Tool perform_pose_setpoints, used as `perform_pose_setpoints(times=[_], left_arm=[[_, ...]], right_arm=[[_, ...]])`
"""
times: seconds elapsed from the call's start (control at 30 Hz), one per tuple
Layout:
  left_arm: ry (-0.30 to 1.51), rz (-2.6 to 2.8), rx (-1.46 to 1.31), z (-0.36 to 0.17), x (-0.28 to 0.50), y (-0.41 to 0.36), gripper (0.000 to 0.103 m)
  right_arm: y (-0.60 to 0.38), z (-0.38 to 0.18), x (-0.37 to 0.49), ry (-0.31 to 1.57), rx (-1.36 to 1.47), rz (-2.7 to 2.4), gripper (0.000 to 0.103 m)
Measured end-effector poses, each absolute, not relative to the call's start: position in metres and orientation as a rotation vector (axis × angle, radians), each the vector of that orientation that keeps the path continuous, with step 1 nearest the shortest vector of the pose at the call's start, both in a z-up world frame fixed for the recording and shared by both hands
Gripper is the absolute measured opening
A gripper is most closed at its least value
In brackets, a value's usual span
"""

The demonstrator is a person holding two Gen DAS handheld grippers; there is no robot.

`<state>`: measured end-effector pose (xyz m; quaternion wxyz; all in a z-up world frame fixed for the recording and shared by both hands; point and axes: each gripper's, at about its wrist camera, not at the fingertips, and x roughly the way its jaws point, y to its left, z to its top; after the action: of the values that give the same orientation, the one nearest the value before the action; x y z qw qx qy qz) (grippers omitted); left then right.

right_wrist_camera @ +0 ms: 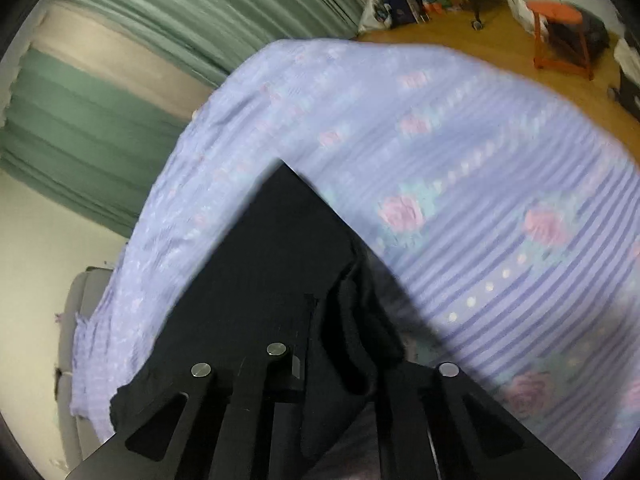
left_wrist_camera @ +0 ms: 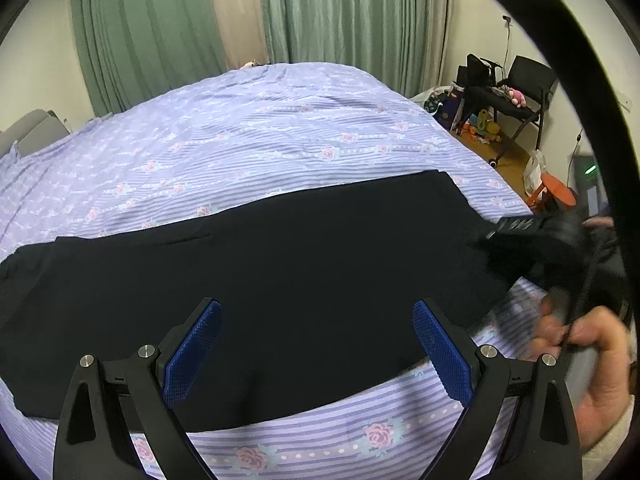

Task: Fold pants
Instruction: 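Lift the trouser end with the right gripper and fold it toward the left gripper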

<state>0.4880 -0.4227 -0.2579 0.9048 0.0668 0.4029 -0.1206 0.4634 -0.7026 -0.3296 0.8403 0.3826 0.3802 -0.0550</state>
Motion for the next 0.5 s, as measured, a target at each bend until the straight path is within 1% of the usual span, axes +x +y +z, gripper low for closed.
perform_pose_setpoints(times=[0.1, 0.13, 0.17, 0.2, 0.3, 0.5], left_arm=[[0.825, -0.244, 0.126, -0.252, 0.489, -0.422, 0.098], [0.829, -0.239, 0.130, -0.251, 0.489, -0.422, 0.098], [0.834, -0.235, 0.135, -0.249, 0.490, -0.423, 0.098], [0.837, -0.233, 0.139, -0.245, 0.489, -0.421, 0.098], [0.837, -0.202, 0.154, -0.231, 0.482, -0.414, 0.098], [0.854, -0.089, 0.126, -0.177, 0.472, -0.369, 0.098]], right_arm=[[-0.691, -0.289, 0.454, 0.724, 0.623, -0.189, 0.006], [-0.688, -0.287, 0.456, 0.737, 0.579, -0.210, 0.006], [-0.688, -0.292, 0.464, 0.801, 0.561, -0.227, 0.006], [-0.690, -0.294, 0.464, 0.824, 0.576, -0.221, 0.006], [-0.687, -0.277, 0.461, 0.834, 0.527, -0.219, 0.006], [-0.645, -0.196, 0.462, 0.764, 0.333, -0.164, 0.006]])
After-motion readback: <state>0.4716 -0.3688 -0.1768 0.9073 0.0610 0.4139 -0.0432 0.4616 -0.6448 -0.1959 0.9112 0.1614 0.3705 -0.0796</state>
